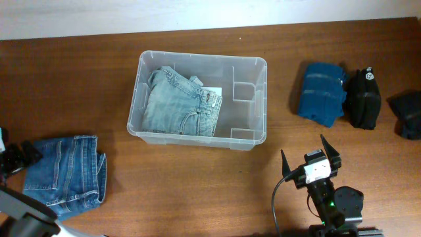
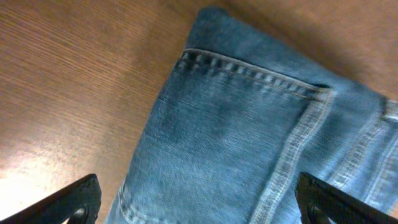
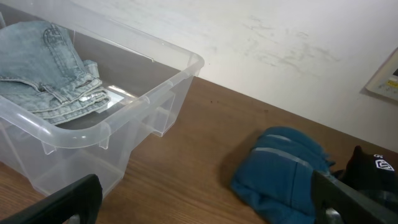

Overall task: Pack container
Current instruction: 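Grasp the dark-wash jeans with the left gripper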

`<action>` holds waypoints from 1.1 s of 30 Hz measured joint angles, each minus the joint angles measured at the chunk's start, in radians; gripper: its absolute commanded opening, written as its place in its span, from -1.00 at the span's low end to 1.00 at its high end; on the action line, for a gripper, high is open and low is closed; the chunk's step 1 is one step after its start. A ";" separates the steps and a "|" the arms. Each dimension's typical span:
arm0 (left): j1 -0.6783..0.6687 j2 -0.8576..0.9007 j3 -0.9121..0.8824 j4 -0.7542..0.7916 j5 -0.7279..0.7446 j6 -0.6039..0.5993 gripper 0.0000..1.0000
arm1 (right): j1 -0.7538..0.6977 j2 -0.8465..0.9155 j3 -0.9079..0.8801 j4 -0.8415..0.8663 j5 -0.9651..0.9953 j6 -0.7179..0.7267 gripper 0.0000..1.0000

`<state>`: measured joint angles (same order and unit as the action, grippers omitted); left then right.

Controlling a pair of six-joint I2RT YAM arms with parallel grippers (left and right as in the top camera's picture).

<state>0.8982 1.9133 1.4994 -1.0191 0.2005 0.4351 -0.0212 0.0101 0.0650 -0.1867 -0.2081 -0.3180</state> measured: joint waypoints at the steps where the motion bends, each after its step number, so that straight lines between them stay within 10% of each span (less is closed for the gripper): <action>1: 0.000 0.019 0.000 0.004 -0.005 0.004 0.99 | 0.000 0.000 0.000 0.000 0.000 0.000 0.97; 23: 0.002 0.171 -0.002 -0.002 0.040 0.018 0.96 | 0.000 0.000 0.000 0.000 0.000 0.000 0.97; 28: 0.013 0.220 0.022 -0.057 0.104 0.019 0.48 | 0.000 0.000 0.000 0.000 0.000 -0.001 0.97; 33: 0.019 0.234 0.027 -0.087 0.167 0.018 -0.74 | 0.000 0.000 0.000 0.000 0.000 -0.001 0.97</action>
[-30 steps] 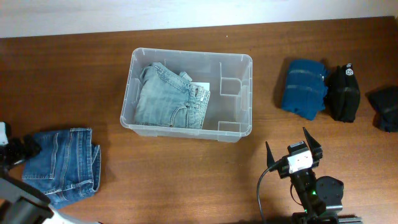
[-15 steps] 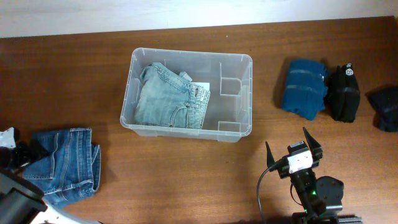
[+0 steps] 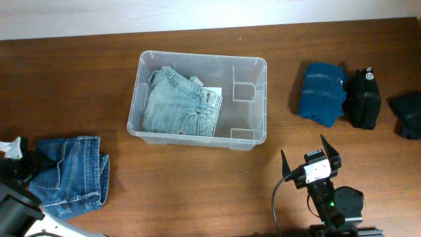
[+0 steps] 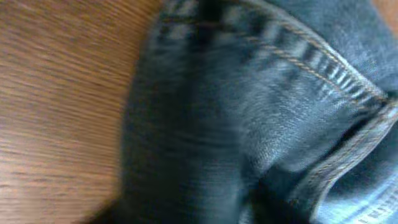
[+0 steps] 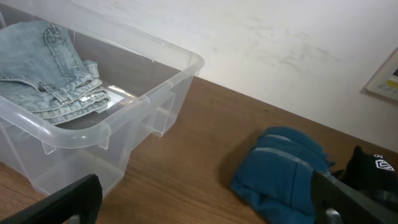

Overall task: Pack container
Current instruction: 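Grasp the dark-wash jeans with the left gripper, then lift the dark-wash jeans with the left gripper over the bin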

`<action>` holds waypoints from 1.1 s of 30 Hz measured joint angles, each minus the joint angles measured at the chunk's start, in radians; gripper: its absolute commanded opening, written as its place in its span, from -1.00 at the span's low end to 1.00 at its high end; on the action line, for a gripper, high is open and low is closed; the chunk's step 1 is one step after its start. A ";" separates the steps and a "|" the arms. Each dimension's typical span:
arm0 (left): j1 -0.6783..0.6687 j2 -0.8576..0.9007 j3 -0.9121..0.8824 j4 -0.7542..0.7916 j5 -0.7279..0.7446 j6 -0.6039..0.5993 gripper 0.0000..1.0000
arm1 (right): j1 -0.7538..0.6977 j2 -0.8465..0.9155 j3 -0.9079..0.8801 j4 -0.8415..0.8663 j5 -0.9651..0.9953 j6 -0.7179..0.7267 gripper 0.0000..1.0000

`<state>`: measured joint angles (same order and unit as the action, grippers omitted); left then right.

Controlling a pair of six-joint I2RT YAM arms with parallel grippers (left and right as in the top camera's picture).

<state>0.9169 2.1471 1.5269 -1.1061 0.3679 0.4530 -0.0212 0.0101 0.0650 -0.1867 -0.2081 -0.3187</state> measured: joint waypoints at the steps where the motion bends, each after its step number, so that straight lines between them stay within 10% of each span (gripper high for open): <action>1: 0.002 0.002 0.000 -0.006 0.022 -0.003 -0.88 | 0.000 0.000 0.000 0.000 0.000 0.000 0.97; 16: -0.069 0.069 0.079 -0.187 0.220 -0.115 -0.99 | 0.000 0.000 0.000 0.000 0.000 0.000 0.97; 33: -0.502 0.090 1.072 -0.575 0.201 -0.283 -0.99 | 0.000 0.000 0.000 0.000 0.000 0.000 0.97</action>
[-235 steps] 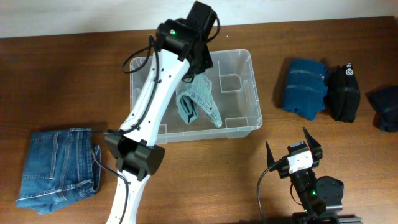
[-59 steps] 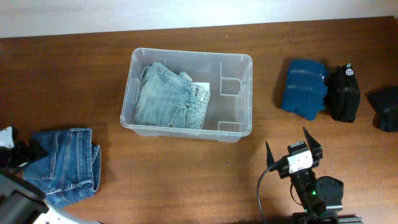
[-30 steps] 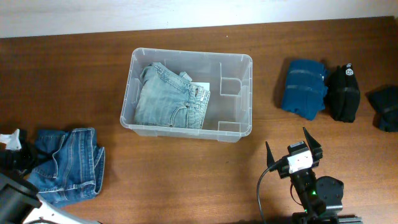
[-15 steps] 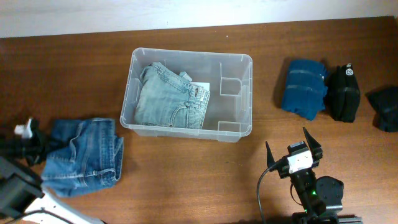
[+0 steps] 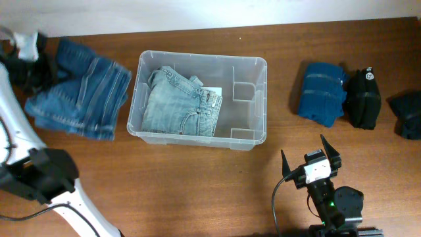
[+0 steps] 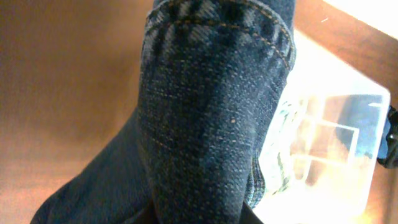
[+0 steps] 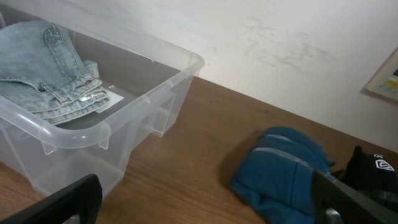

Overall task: Pack container
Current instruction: 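Lift the dark-wash jeans with the left gripper over the bin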

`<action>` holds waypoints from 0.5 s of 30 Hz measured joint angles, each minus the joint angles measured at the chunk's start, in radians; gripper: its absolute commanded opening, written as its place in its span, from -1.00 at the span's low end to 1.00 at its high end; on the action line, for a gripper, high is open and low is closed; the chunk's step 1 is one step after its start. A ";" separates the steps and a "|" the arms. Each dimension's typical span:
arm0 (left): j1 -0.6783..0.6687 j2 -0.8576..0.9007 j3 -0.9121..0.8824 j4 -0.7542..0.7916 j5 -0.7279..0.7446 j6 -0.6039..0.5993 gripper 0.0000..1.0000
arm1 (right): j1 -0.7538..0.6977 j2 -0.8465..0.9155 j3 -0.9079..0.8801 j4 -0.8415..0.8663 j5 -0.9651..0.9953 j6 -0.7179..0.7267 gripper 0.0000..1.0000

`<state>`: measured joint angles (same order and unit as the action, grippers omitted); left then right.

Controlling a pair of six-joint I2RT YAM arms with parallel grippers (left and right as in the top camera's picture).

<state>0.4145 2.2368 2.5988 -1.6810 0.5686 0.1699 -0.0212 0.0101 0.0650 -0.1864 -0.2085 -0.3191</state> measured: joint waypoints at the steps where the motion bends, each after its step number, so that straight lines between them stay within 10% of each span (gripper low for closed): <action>1: -0.025 0.000 0.058 -0.003 -0.001 -0.017 -0.99 | 0.000 0.000 0.000 0.000 0.000 0.000 0.97; 15: -0.250 -0.015 0.499 -0.013 0.027 -0.386 -0.99 | 0.000 0.000 0.000 0.000 0.000 0.001 0.97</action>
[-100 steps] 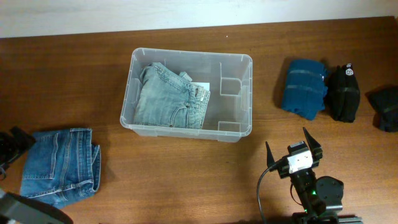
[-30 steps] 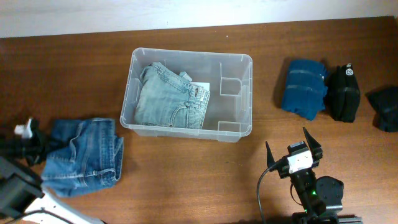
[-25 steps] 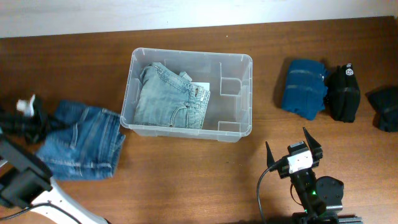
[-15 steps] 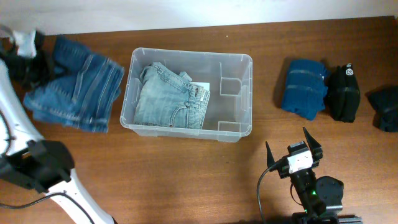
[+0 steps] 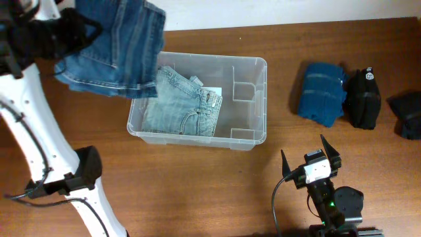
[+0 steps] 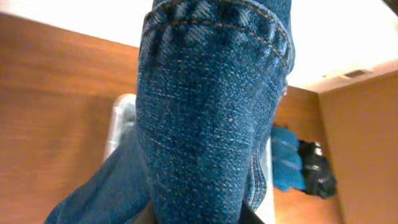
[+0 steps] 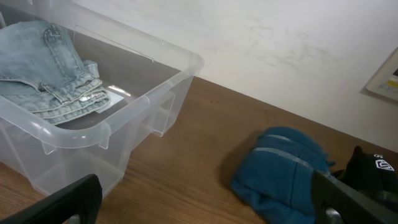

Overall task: Pack container
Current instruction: 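Lift the dark-wash jeans with the left gripper over the bin, then lower the dark-wash jeans onto the light jeans and release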

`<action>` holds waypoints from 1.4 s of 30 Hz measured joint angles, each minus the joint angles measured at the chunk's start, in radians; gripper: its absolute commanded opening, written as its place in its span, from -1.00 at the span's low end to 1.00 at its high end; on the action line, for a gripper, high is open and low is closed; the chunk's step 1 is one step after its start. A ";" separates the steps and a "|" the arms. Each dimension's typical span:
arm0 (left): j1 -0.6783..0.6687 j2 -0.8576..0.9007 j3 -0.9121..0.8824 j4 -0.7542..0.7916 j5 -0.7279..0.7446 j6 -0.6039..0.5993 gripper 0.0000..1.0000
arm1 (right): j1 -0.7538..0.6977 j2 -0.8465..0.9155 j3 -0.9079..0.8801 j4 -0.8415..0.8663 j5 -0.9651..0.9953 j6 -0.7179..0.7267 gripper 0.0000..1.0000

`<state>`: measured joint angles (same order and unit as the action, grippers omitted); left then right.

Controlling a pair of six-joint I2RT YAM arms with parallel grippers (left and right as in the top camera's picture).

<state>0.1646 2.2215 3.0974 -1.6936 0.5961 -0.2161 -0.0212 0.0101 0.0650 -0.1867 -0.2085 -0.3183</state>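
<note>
Dark blue jeans (image 5: 115, 49) hang from my raised left gripper (image 5: 77, 27), which is shut on them. They overlap the back left corner of the clear plastic container (image 5: 253, 62). In the left wrist view the dark blue jeans (image 6: 211, 112) fill the frame and hide the fingers. Light blue jeans (image 5: 181, 105) lie folded in the container's left half. My right gripper (image 5: 305, 151) stands open near the front edge with nothing in it. In the right wrist view it (image 7: 208, 208) faces the container (image 7: 149, 106).
A folded blue garment (image 5: 321, 92), a black bag (image 5: 364, 97) and a dark item (image 5: 408, 113) lie on the wooden table to the right of the container. The blue garment (image 7: 283, 171) sits ahead of the right gripper.
My left gripper has moved right and higher with the dark blue jeans, from beside the container's left wall to over its back left corner. The right arm has not moved.
The dark blue jeans lay folded at the table's front left with my left gripper open at them. Then the gripper was in the bunched cloth. Then the jeans hung at the back left, and now they overlap the container's corner.
</note>
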 measured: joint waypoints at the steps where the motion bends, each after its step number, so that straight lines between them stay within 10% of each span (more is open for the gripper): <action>1: -0.028 0.000 -0.006 0.000 -0.001 -0.031 -0.99 | 0.000 0.000 0.000 0.000 0.000 0.000 0.97; 19: -0.430 0.000 -0.451 0.251 -0.163 -0.243 -0.99 | 0.000 0.000 0.000 0.000 0.000 0.000 0.97; 42: -0.406 0.000 -0.813 0.285 -0.462 -0.282 -0.78 | 0.000 0.000 0.000 0.000 0.000 0.000 0.97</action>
<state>-0.2409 2.2219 2.2848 -1.4082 0.1337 -0.4984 -0.0212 0.0101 0.0650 -0.1867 -0.2085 -0.3187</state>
